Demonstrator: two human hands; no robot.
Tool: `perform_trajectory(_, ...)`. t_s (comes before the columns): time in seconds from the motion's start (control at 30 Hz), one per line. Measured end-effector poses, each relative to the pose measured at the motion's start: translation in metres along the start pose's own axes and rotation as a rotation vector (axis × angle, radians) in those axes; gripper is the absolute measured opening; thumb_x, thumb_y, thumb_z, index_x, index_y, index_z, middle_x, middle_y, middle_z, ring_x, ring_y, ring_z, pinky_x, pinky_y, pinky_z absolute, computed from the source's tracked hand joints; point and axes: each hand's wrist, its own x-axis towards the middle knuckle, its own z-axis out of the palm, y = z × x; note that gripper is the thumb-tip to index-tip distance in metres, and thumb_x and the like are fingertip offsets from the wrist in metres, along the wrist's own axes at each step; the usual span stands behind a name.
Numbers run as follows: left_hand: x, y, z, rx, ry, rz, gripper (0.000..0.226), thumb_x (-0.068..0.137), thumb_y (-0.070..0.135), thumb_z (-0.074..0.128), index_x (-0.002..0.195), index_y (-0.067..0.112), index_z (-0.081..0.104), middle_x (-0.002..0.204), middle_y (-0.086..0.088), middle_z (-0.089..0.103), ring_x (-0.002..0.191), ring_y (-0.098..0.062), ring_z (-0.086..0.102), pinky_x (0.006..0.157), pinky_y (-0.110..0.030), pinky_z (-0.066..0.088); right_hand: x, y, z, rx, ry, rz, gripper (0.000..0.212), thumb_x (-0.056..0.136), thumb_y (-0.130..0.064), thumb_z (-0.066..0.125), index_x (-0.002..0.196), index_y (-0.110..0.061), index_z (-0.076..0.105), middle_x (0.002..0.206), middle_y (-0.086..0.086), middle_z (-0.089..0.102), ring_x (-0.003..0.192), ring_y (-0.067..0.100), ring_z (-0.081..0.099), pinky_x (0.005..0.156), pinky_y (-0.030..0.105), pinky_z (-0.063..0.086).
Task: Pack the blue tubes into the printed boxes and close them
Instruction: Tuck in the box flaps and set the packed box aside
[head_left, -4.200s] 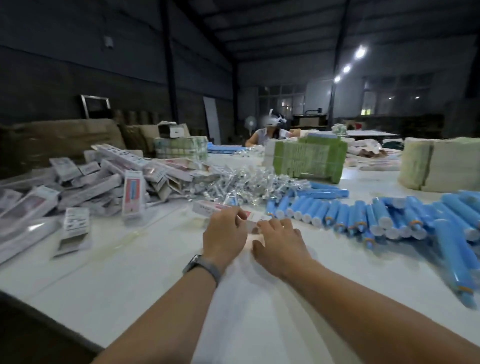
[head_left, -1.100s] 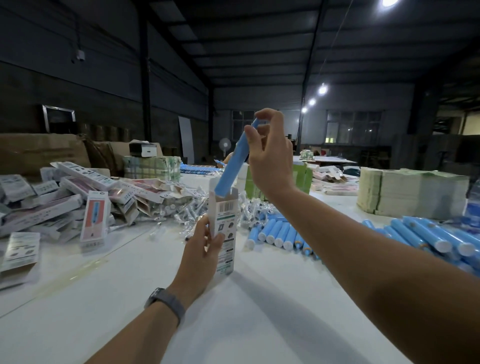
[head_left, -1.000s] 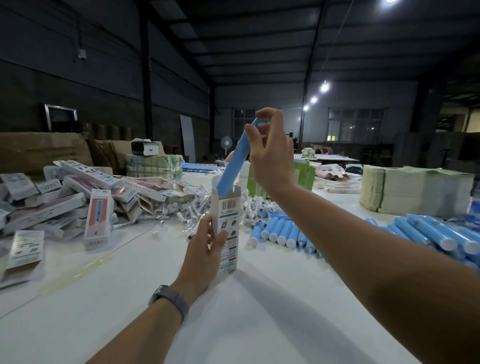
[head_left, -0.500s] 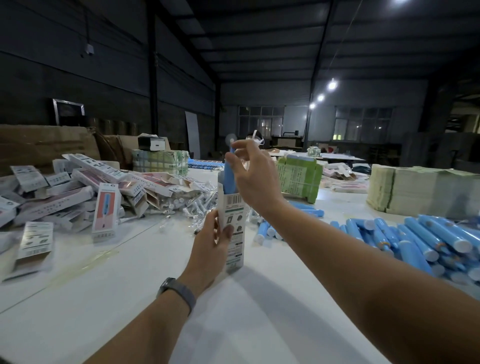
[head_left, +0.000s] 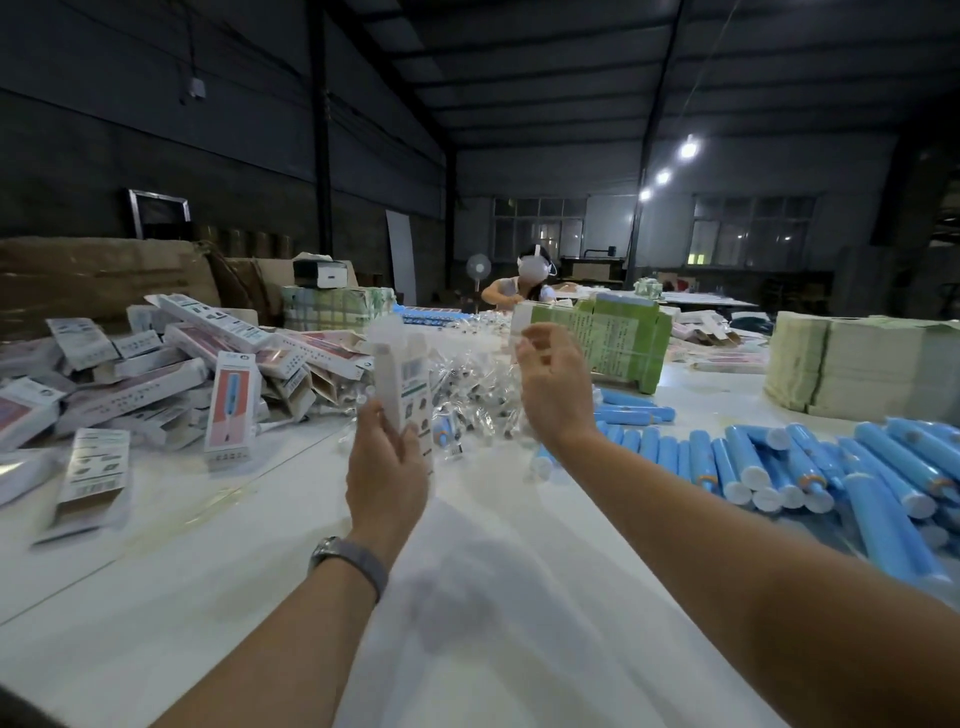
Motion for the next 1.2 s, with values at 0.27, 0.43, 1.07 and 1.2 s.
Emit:
perform_trajectory(0.27,0.003,-0.006,0.005,0.058,0.032,0.042,0.022,0.101,0.019,0.052,0.121,0.02,0.042,0.12,-0.007,0.06,0.102,-0.032,0.06,0.081,-0.048,0.052,0.01,0.074,0.034,-0.679,-0.607,0.14,0.054,0.09,-0.007,0.047,0.141,-0.024,0.049,0.139,0.01,0.056,0.125,0.031,0.051,0.102,0.042,0.046)
perform_trajectory(0.43,0.007,-0.01,0.004,0.047,0.04,0.009,0.027,0.1,0.02,0.052,0.126,0.023,0.044,0.123,-0.003,0.061,0.108,-0.028,0.061,0.088,-0.047,0.052,0.002,0.081,0.081,-0.792,-0.84,-0.111,0.044,0.094,-0.023,0.055,0.136,-0.037,0.056,0.146,-0.002,0.047,0.135,0.028,0.039,0.106,0.041,0.037)
perform_trajectory(1.07,-0.021,0.007,0.015,-0.443,-0.466,0.014,0.036,0.101,0.009,0.055,0.112,0.043,0.056,0.108,0.015,0.07,0.104,-0.019,0.069,0.095,-0.057,0.054,0.001,-0.048,-0.041,0.197,0.002,-0.091,0.044,0.093,0.001,0.058,0.127,-0.026,0.048,0.088,0.004,0.058,0.07,0.018,0.062,0.063,0.033,0.06)
perform_trajectory(1.2,-0.032,0.014,0.019,-0.502,-0.538,0.043,0.026,0.09,0.03,0.058,0.109,0.048,0.058,0.108,0.01,0.07,0.103,-0.029,0.068,0.093,-0.059,0.055,-0.005,-0.073,-0.049,0.295,-0.069,-0.172,0.047,0.092,0.008,0.057,0.121,-0.028,0.052,0.091,0.005,0.059,0.065,0.015,0.065,0.061,0.041,0.061)
